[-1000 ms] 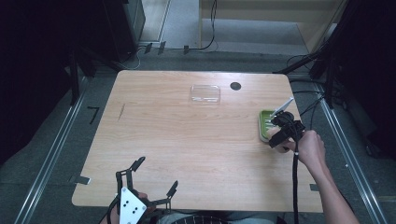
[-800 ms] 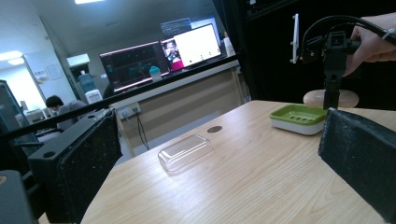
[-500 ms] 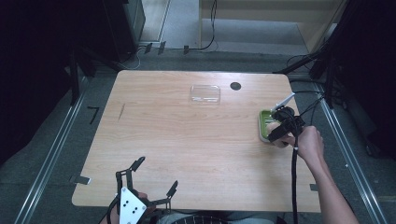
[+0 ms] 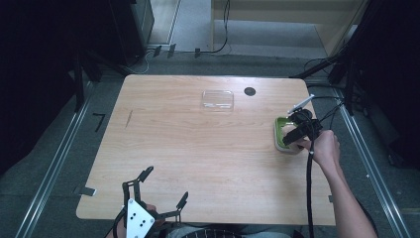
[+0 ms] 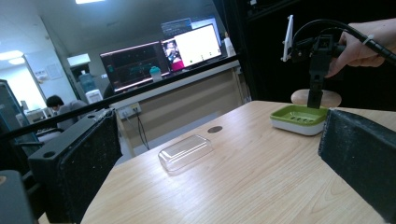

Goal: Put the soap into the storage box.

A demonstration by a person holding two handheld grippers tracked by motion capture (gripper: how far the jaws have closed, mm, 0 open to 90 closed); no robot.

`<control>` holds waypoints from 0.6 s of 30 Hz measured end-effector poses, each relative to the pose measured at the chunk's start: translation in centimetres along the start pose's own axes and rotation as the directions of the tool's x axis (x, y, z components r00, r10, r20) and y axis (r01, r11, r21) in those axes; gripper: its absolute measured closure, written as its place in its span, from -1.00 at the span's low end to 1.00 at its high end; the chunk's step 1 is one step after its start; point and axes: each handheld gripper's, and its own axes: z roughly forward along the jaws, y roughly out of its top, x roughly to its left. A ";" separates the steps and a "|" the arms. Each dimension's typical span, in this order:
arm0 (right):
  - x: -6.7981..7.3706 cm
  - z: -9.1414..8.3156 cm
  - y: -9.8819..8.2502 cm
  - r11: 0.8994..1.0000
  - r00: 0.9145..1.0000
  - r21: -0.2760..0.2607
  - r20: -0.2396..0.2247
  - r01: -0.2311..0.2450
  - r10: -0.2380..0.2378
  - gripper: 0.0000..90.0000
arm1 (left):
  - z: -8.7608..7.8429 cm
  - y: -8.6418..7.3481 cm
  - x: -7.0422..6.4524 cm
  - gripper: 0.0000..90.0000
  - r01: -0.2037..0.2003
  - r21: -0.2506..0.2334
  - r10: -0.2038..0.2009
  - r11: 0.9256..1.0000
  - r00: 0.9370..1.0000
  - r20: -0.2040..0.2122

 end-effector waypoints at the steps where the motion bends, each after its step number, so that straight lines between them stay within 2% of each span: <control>1: -0.1 0.0 0.1 1.000 1.000 -0.003 0.001 -0.007 0.007 -0.26 | 0.0 0.0 0.0 -1.00 0.000 0.000 0.000 1.000 1.000 0.000; 18: -0.9 1.4 1.3 0.996 0.996 -0.030 -0.008 -0.088 0.088 -0.26 | 0.0 0.0 0.0 -1.00 0.001 0.003 -0.001 1.000 1.000 -0.002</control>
